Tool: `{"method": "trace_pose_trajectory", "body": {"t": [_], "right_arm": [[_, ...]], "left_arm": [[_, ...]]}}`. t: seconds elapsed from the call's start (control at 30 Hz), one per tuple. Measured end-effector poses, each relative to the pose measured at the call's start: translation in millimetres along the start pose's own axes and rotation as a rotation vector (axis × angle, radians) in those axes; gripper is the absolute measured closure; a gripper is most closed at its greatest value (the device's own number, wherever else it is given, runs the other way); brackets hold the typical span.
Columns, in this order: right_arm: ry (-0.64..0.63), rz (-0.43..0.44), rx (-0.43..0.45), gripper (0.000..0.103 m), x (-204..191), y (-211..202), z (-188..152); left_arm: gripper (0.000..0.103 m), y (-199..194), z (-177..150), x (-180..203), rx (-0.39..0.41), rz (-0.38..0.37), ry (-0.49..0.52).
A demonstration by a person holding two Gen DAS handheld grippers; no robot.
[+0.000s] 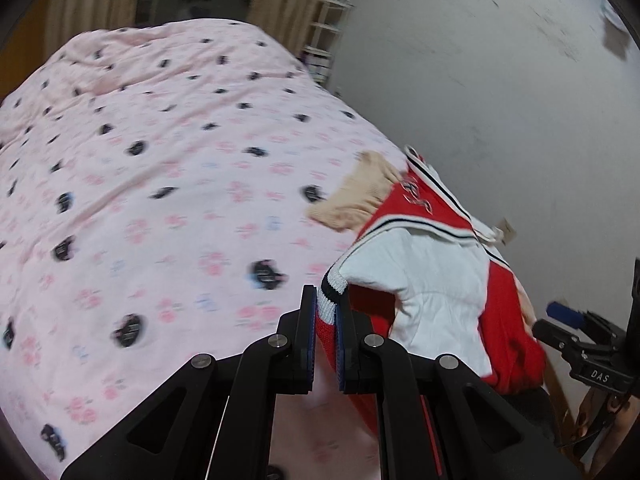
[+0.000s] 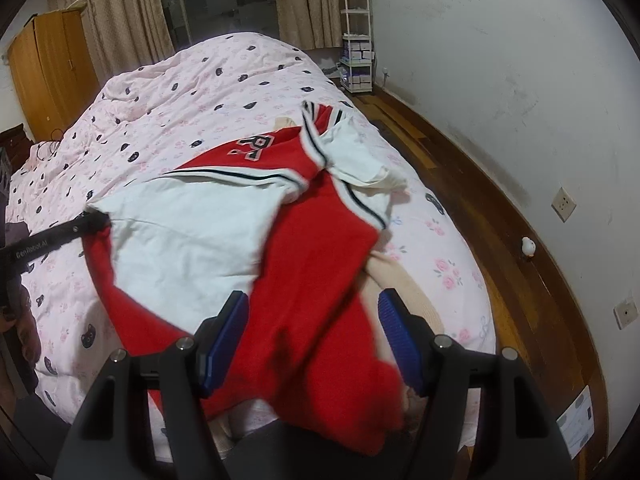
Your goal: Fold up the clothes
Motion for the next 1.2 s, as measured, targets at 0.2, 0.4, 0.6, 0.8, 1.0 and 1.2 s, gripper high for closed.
{"method": "trace_pose_trajectory", "body": {"t": [0.2, 0.4, 0.6, 0.8, 1.0, 1.2], "right_arm": [[-0.041, 0.030, -0.021, 0.034, -33.6, 10.8, 2.1], [-0.123, 0.108, -0.052, 0.034, -98.6, 34.3, -0.8], [-0.215, 0.215, -0.103, 0.034, -181.5, 67.0, -11.7], [-0.304, 0.297, -0.141, 0.034, -254.7, 84.1, -24.6], [-0.378, 0.336, -0.176, 0.034, -307.1, 104.6, -36.1], [-0.448, 0.332, -0.193, 0.034, -337.2, 121.3, -40.0]], "left_arm": [[0.097, -29.8, -11.4, -90.4, 0.003, 0.081, -0.130], [0.097, -74.2, -50.7, -205.3, 0.004, 0.200, -0.299], [0.097, -125.6, -90.9, -294.6, 0.037, 0.358, -0.384], [0.096, -159.2, -139.0, -343.7, 0.012, 0.458, -0.425], [0.069, -145.6, -184.8, -383.1, -0.111, 0.498, -0.517], [0.050, -161.9, -181.0, -385.1, -0.041, 0.479, -0.525]]}}
Point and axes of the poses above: each gripper's, at about its wrist camera, not at the fingertips, and y roughly the way its jaws point, x to its right, z to its top, the point moved 10 cm from there along y, roughly the way its jaws point, and after that the axes turned 12 degrees about z, right-handed, at the moved point
